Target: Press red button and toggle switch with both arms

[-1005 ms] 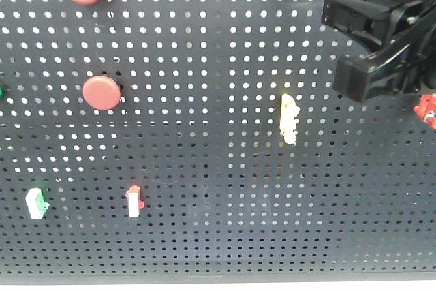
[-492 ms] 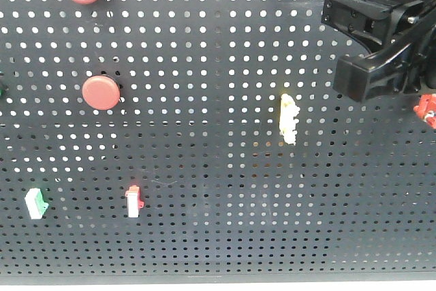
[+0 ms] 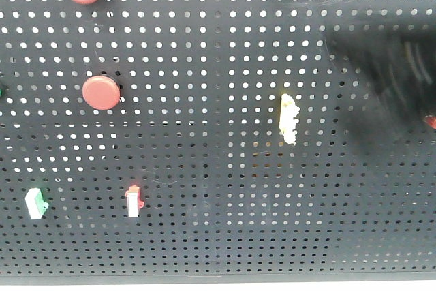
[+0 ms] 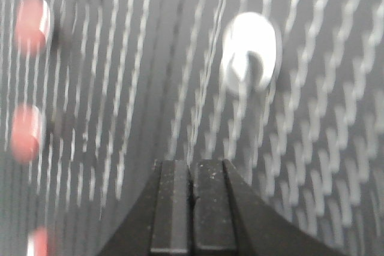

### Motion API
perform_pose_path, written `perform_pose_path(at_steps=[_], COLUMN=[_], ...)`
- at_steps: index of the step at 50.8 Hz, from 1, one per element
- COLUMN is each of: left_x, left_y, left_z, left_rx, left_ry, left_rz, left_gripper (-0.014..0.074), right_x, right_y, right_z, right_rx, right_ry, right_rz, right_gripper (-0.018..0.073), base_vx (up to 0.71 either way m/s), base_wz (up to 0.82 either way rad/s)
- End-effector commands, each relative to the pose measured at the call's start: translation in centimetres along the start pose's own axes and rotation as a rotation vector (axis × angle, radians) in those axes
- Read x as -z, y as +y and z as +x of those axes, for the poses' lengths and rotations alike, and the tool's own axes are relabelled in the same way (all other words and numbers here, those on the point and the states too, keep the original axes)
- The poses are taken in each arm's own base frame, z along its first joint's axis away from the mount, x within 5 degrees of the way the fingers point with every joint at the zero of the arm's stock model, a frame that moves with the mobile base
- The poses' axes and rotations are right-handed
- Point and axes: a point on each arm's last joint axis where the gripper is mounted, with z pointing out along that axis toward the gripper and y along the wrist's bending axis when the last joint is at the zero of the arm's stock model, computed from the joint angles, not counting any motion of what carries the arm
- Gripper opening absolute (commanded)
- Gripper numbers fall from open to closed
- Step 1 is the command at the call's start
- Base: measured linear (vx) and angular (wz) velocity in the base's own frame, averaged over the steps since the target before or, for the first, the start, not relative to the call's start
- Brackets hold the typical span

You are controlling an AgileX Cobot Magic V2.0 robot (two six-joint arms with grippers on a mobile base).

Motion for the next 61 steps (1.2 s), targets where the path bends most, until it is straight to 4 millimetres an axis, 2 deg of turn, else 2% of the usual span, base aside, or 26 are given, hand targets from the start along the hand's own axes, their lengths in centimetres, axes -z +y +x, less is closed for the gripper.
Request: perform_pose_path(at_steps=[1, 9, 18, 22, 33, 38, 61], left_x=[0.0, 0.0, 0.0, 0.0, 0.0, 0.0, 0.0], left_y=[0.0, 0.0, 0.0, 0.0, 0.0, 0.0, 0.0], left_z=[0.2, 0.2, 0.2, 0.2, 0.2, 0.2, 0.2], left_rx=[0.017, 0.017, 0.017, 0.017, 0.017, 0.017, 0.017], left_ry=[-0.057, -0.057, -0.057, -0.057, -0.057, -0.056, -0.054], left_rz=[-0.007, -0.007, -0.007, -0.007, -0.007, -0.007, -0.006], left_gripper=[0.0001, 0.0001, 0.0001, 0.0001, 0.0001, 0.0001, 0.0001], right_x=[3.1, 7.4, 11.7, 13.1, 15.3, 15.3, 15.2], right_y=[-1.0, -2.3, -1.4, -0.6, 1.4, 1.6, 1.6], right_z=[1.3, 7.7, 15.0, 17.7, 22.9, 24.1, 24.4], right_rx=[-0.058, -0.131, -0.106, -0.105, -0.107, -0.124, -0.127], right_ry=[-0.074, -0.055, 0.039, 0.049, -0.007, 0.023, 0.058], right_rz=[0.068, 0.274, 0.438, 0.467, 0.472, 0.467, 0.467], right_gripper=[0.0000, 0.0000, 0.0000, 0.0000, 0.0000, 0.0000, 0.0000], base_vx=[0.00, 0.00, 0.00, 0.00, 0.00, 0.00, 0.00], base_wz=[0.00, 0.00, 0.00, 0.00, 0.00, 0.00, 0.00])
